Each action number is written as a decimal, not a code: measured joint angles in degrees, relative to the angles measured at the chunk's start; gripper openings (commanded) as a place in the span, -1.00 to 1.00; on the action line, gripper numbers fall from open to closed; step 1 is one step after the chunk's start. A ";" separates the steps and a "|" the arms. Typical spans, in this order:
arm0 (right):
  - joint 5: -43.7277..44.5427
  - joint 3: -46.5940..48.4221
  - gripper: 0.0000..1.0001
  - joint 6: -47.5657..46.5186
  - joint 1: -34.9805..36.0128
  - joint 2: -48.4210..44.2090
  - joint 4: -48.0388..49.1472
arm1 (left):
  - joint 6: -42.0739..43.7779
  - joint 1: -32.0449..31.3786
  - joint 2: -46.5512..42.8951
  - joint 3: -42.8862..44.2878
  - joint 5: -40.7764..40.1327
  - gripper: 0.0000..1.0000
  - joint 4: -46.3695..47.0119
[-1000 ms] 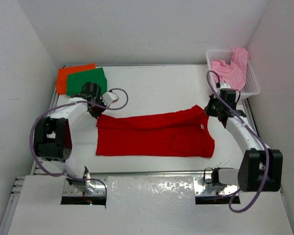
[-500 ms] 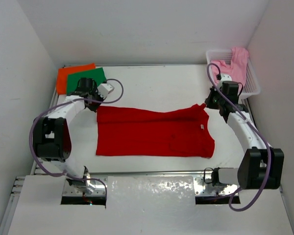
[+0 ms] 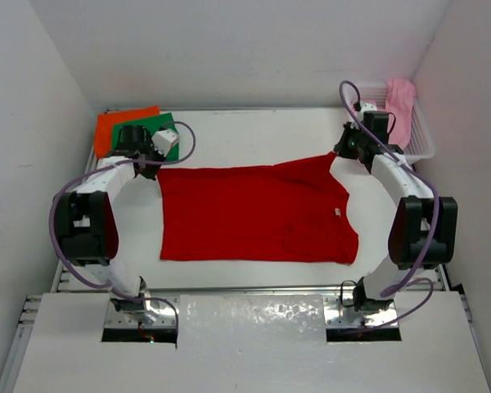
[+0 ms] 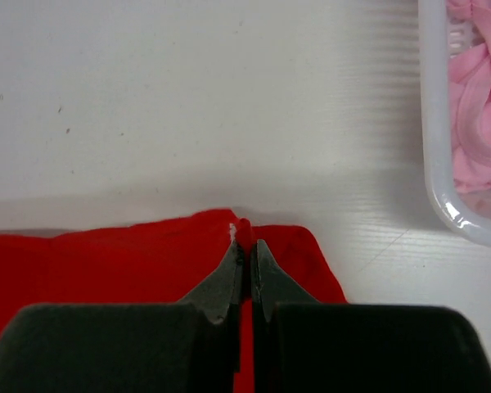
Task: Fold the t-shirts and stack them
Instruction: Fold the other side of the tshirt into a rectangle
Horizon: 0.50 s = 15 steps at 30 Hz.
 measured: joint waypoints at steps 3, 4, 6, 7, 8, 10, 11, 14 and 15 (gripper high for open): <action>-0.63 -2.08 -1.00 0.20 0.00 -1.31 0.35 | 1.46 -0.02 -0.46 -0.81 2.34 -1.00 0.07; -0.81 -3.72 -1.00 0.24 0.00 -2.47 0.87 | 2.60 -0.04 -1.11 -1.86 3.30 -1.00 -0.02; -1.03 -8.44 -1.00 0.33 0.00 -6.71 0.48 | 5.35 -0.26 -3.28 -4.57 4.98 -1.00 -2.08; -0.94 -10.95 -1.00 0.28 0.00 -9.55 0.13 | 7.89 -0.26 -4.96 -6.36 6.01 -1.00 -3.69; -0.81 -13.18 -1.00 0.26 0.00 -12.22 -0.52 | 10.19 -0.26 -6.51 -7.69 6.80 -1.00 -5.77; -0.46 -17.84 -1.00 0.13 0.00 -18.62 -2.10 | 15.21 -0.26 -9.99 -10.43 8.39 -1.00 -10.84; -0.33 -19.58 -1.00 0.13 0.00 -21.27 -2.62 | 17.33 -0.28 -11.32 -11.50 8.98 -1.00 -13.09; -0.37 -24.76 -1.00 0.28 0.00 -26.69 -2.75 | 21.88 -0.61 -13.35 -15.19 9.35 -1.00 -16.85; -0.37 -26.60 -1.00 0.33 0.00 -27.69 -2.75 | 22.93 -0.74 -13.49 -16.65 9.20 -1.00 -17.38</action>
